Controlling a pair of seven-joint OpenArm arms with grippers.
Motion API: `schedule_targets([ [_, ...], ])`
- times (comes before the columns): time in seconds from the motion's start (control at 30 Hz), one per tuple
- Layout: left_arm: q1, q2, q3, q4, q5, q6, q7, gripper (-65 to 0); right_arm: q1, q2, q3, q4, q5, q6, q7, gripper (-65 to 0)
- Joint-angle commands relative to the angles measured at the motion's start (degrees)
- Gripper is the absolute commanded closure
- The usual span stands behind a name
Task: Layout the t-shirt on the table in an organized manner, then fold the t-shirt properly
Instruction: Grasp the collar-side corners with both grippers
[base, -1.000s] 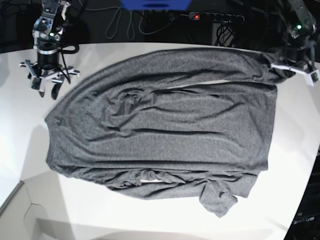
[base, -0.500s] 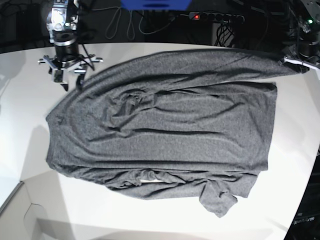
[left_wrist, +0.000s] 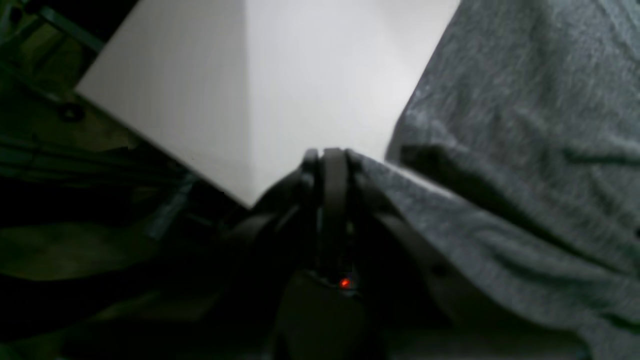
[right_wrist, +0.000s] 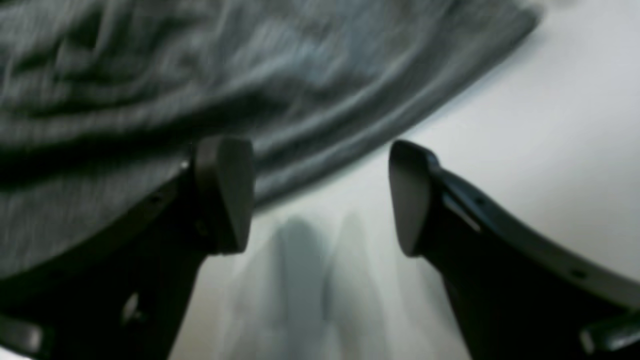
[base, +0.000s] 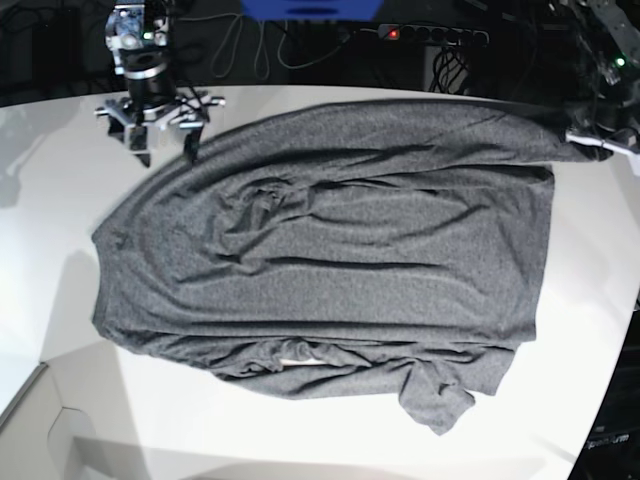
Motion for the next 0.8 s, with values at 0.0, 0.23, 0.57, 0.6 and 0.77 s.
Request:
schedule_targets([
  [0.0,-0.3,-0.7,-0.2,0.1,-0.1,0.1,-1.2,0.0,-0.3,0.0,0.1,0.6,0.2,-0.2,2.0,-42.9],
  [0.23,-2.8,-0.7,-0.2,-3.8,-0.1,0.1,-1.5,0.0,-0.7,-0.1,-1.5,-1.8,0.2,-0.2,2.0,-42.9],
  [0.57,-7.6,-0.9,-0.2,-12.5,-0.1,0.1,-1.7,-0.2,-1.0,-0.1,-3.1,-1.9,0.2,-0.2,2.0,-42.9],
  [0.6,-8.4,-1.5,-0.2,-13.5,-0.1,0.1,-1.7,-0.3,-1.0,-0.1,-3.1,-1.9,0.2,-0.2,2.0,-42.9],
  [0.77,-12.5,-3.8,-0.2,-19.1,-0.1,0.1,-1.8,-0.4,-1.0,-0.1,-3.1,-1.9,0.2,-0.2,2.0,-42.9],
])
